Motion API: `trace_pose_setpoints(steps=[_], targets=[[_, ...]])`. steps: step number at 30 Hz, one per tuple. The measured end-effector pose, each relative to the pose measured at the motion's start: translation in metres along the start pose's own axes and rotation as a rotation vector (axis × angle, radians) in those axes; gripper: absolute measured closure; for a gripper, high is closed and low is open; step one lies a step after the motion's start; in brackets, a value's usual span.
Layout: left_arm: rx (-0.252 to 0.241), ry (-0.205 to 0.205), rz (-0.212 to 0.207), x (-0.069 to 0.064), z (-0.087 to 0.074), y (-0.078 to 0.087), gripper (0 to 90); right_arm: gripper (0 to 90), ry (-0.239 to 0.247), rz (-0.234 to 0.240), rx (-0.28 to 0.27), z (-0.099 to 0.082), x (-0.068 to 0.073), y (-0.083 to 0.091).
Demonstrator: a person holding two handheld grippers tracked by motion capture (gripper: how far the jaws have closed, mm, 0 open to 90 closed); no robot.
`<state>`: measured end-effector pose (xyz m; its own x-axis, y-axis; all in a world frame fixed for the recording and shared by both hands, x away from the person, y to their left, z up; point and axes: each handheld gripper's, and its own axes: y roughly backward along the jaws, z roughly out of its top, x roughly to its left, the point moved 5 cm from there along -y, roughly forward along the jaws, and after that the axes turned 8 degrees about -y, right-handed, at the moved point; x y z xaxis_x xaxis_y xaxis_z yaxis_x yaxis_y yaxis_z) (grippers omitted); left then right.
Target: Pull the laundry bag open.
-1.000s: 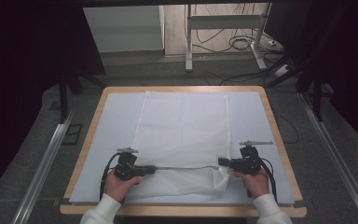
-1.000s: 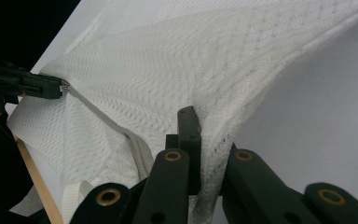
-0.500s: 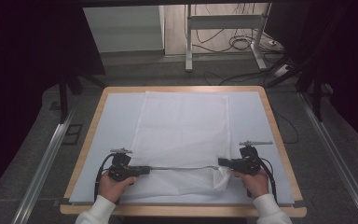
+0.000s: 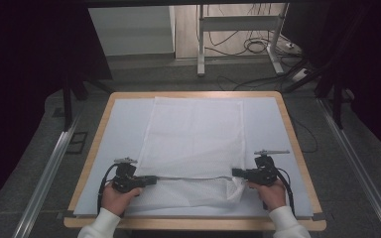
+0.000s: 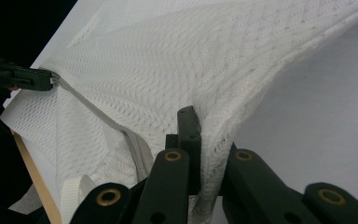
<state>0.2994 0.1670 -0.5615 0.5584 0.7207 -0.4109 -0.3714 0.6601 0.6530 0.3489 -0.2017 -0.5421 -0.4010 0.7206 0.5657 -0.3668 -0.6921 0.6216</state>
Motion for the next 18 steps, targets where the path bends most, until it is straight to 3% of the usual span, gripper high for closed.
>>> trace_pose_setpoints(steps=[18], targets=[[-0.014,0.021,0.02,0.012,-0.007,0.013,86.5,88.3,0.003,-0.004,0.005,-0.001,0.0,-0.001]])
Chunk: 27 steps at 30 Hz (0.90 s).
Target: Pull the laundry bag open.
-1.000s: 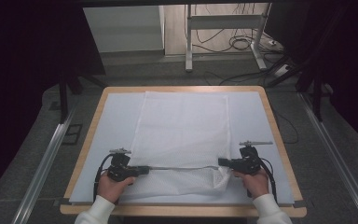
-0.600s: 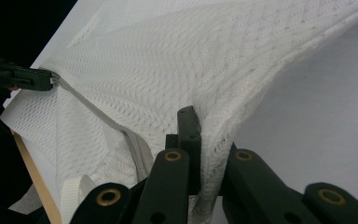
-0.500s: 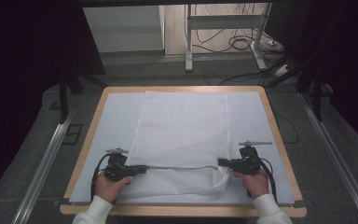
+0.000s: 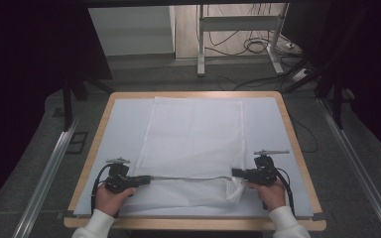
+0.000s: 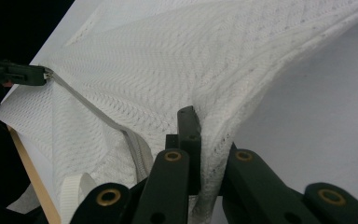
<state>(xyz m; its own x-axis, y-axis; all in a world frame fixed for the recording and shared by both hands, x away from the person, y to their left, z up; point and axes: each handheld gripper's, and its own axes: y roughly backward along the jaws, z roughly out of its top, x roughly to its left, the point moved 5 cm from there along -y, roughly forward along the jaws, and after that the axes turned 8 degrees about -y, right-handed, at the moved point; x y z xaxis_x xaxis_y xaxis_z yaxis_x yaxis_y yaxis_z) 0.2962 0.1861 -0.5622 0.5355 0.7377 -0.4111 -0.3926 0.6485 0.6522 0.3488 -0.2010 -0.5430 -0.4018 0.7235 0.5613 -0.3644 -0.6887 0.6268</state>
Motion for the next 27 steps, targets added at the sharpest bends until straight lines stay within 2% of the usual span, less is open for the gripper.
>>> trace_pose_setpoints(steps=[27], targets=[[-0.015,0.023,0.012,0.012,-0.01,0.015,86.5,88.3,-0.003,-0.006,-0.003,0.001,-0.002,0.001]])
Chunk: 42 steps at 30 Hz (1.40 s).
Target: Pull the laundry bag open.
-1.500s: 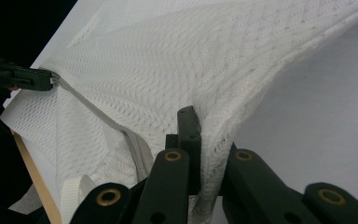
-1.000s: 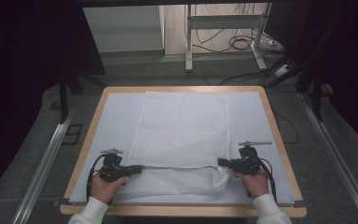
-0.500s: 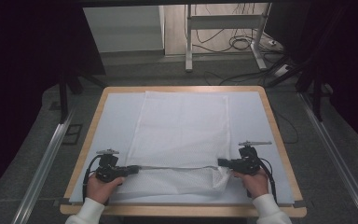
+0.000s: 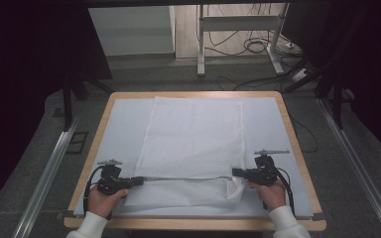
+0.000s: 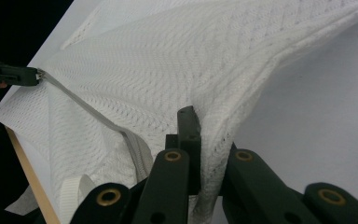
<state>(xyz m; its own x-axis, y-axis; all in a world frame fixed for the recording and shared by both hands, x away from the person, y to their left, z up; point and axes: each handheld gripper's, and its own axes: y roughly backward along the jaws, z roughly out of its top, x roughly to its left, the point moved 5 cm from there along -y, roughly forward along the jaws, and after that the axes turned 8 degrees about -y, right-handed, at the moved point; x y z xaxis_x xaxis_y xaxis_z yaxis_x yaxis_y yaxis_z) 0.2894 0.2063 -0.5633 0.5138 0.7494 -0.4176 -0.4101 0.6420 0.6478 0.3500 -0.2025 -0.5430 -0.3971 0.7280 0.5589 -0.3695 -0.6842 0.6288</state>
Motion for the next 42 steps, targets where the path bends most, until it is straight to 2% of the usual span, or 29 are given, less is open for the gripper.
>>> trace_pose_setpoints(steps=[19,25,31,42], targets=[[-0.004,-0.002,0.025,0.005,-0.002,0.006,86.5,88.3,0.002,-0.005,0.0,0.0,-0.001,-0.001],[-0.009,0.008,0.024,0.008,-0.006,0.01,86.4,88.3,0.004,-0.013,0.003,-0.001,-0.002,-0.001],[-0.02,0.02,0.051,0.013,-0.009,0.016,86.5,88.3,0.004,-0.021,0.0,0.0,-0.003,-0.001],[-0.027,0.032,0.065,0.019,-0.017,0.024,86.4,88.3,0.006,-0.029,0.003,0.0,-0.003,-0.003]])
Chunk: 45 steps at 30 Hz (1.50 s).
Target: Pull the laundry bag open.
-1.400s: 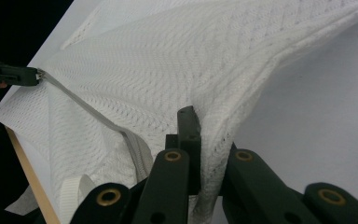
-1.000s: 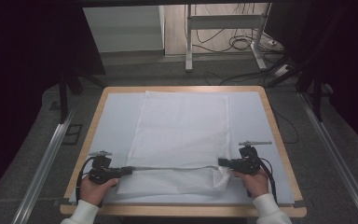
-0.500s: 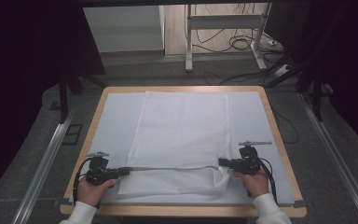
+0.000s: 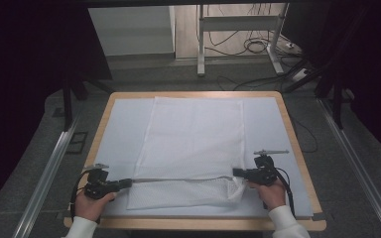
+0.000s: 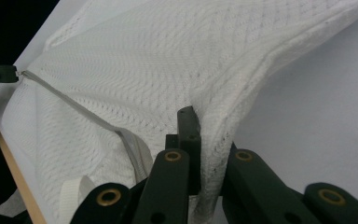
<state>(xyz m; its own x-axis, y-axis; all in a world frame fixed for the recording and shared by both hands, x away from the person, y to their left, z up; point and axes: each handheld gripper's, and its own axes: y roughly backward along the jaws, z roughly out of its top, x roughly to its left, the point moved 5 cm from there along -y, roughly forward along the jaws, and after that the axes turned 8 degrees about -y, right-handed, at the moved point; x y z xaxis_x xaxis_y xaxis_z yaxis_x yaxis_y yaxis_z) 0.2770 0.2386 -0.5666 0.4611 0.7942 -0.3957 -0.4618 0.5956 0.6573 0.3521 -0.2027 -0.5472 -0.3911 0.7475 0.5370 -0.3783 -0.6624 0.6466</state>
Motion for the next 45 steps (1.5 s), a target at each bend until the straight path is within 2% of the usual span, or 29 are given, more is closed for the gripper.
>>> trace_pose_setpoints(steps=[6,13,22,25,27,29,32,34,36,38,40,45], targets=[[0.007,-0.008,0.017,0.002,-0.001,0.0,86.4,88.3,0.005,0.0,0.007,0.0,0.0,-0.001],[0.007,-0.011,0.015,0.002,-0.001,-0.001,86.2,88.3,0.005,-0.002,0.01,-0.001,0.0,-0.002],[-0.006,-0.037,0.033,-0.004,-0.002,-0.005,85.5,84.1,0.027,-0.013,-0.005,0.0,0.003,0.002],[-0.028,-0.057,0.039,-0.007,0.0,-0.003,79.6,74.4,0.042,-0.017,-0.013,0.0,0.004,0.005],[-0.058,-0.068,0.036,-0.011,0.004,-0.001,69.8,63.8,0.055,-0.028,-0.019,0.0,0.005,0.006],[-0.086,-0.099,0.049,-0.017,0.008,0.001,62.0,54.2,0.062,-0.045,-0.032,0.0,0.006,0.007],[-0.114,-0.155,0.075,-0.026,0.013,0.004,51.1,39.6,0.084,-0.111,-0.061,0.002,0.005,0.013],[-0.13,-0.182,0.091,-0.03,0.016,0.005,46.4,33.7,0.101,-0.154,-0.098,0.004,0.003,0.02],[-0.135,-0.197,0.095,-0.033,0.019,0.006,40.7,29.1,0.124,-0.161,-0.127,0.006,0.002,0.029],[-0.132,-0.203,0.11,-0.034,0.025,0.004,34.9,24.9,0.181,-0.131,-0.151,0.007,0.001,0.039],[-0.134,-0.214,0.127,-0.034,0.032,0.001,32.5,23.9,0.216,-0.145,-0.152,0.007,-0.004,0.046],[-0.122,-0.231,0.132,-0.03,0.051,-0.012,29.9,23.5,0.185,-0.175,-0.16,0.008,-0.025,0.057]])
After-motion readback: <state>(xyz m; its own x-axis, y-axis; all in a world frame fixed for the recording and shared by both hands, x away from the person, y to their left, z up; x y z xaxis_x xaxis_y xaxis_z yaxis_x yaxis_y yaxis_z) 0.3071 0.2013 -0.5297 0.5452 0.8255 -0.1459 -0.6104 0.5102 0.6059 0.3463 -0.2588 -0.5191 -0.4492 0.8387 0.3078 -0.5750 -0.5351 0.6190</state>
